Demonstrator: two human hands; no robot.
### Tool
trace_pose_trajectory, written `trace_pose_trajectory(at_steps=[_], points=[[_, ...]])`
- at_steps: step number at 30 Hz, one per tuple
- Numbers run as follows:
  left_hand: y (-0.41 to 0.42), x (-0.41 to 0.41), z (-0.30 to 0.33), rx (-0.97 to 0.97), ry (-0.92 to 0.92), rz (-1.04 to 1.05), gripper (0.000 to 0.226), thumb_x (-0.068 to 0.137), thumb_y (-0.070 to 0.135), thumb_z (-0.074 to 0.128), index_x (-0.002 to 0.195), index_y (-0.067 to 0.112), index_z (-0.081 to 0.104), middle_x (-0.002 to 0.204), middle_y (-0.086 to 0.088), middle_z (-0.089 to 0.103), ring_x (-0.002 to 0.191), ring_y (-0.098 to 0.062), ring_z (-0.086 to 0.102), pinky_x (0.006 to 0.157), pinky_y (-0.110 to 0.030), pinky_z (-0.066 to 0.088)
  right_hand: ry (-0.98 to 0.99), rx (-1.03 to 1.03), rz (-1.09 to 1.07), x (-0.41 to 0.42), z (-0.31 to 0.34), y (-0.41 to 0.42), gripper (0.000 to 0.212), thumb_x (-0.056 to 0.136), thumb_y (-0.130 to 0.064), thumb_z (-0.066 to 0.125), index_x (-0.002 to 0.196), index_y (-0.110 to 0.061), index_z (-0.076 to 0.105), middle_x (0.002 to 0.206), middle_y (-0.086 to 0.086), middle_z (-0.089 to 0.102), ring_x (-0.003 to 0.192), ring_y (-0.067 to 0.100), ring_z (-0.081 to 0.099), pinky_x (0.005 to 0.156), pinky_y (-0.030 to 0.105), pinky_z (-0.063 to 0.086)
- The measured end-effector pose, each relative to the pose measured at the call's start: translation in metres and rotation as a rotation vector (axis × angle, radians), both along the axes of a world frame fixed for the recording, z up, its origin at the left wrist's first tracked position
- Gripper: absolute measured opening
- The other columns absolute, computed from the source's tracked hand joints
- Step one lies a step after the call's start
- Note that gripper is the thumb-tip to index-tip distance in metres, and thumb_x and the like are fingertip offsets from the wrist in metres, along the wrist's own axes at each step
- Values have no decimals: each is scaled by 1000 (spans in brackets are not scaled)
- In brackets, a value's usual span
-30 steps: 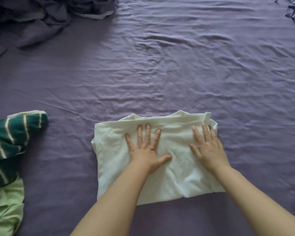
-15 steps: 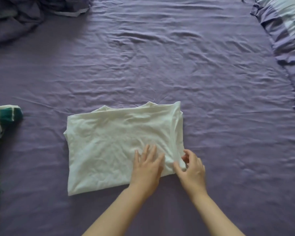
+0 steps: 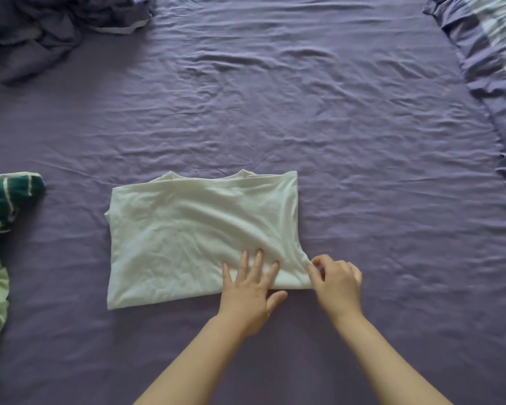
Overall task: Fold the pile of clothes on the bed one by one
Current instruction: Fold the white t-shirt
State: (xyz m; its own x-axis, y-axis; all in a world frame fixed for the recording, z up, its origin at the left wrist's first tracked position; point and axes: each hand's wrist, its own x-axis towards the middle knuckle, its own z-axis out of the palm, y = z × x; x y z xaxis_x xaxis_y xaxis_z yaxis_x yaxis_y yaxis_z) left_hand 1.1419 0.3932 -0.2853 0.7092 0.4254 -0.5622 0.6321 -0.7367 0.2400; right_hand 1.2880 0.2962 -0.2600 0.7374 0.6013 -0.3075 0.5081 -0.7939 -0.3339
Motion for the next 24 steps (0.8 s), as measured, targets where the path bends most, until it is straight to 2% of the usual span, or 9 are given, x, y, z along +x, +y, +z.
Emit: trace_pose_trajectory(at_steps=[3,6,10,14,17,19,20,22,24], points=[[-2,8,4,42,-6,68,60,94,62,13,149,38,10,160,3,-9,146,-24,-15,112,-55,-9,52,-43,-9,2,-5,2,18,91,-36,53,99,-21,61,92,-2,64,99,20,54,96,33,29],[2,23,8,61,-232,145,49,100,47,22,146,31,28,159,4,10,144,-19,10,114,-40,12,145,133,-40,1,-5,14,22,89,-27,58,107,-15,60,104,2,60,101,23,53,87,35,41],[18,54,10,-219,-432,396,41,102,29,34,141,19,43,149,0,38,131,-19,37,108,-26,25,340,162,-106,6,-8,34,42,93,-33,53,129,-12,49,124,4,56,113,20,53,92,32,43],[32,72,23,-578,-487,814,39,101,30,38,132,13,55,135,-3,55,127,-18,47,109,-34,33,506,226,-240,10,-12,46,53,89,-26,61,136,-9,44,106,0,61,92,13,57,78,20,41],[43,72,36,-755,-527,971,36,100,42,37,112,20,64,113,-2,65,103,-19,62,88,-30,51,692,355,-287,10,-3,55,44,82,-11,64,125,-11,55,89,-4,65,67,2,59,61,13,46],[52,70,48,-888,-588,1075,33,98,47,36,100,28,62,98,10,66,80,-7,66,65,-19,53,780,451,-273,6,5,63,45,81,-4,61,124,-17,56,99,3,66,69,12,62,67,19,54],[59,68,54,-908,-599,1095,34,98,50,35,102,29,61,99,14,64,77,-3,65,62,-18,53,800,474,-247,4,10,69,49,81,-3,61,127,-18,53,108,8,63,75,19,63,75,28,56],[75,62,63,-924,-604,1115,43,97,53,33,120,25,55,112,11,59,88,-5,61,67,-23,52,816,499,-175,-4,21,81,58,81,-3,60,134,-20,46,119,13,54,83,26,62,87,41,54],[93,55,73,-946,-605,1101,48,96,55,33,124,23,55,114,6,61,93,-8,62,69,-26,53,785,531,-74,-15,30,94,60,82,-4,60,135,-26,43,117,8,49,86,16,61,86,31,54]])
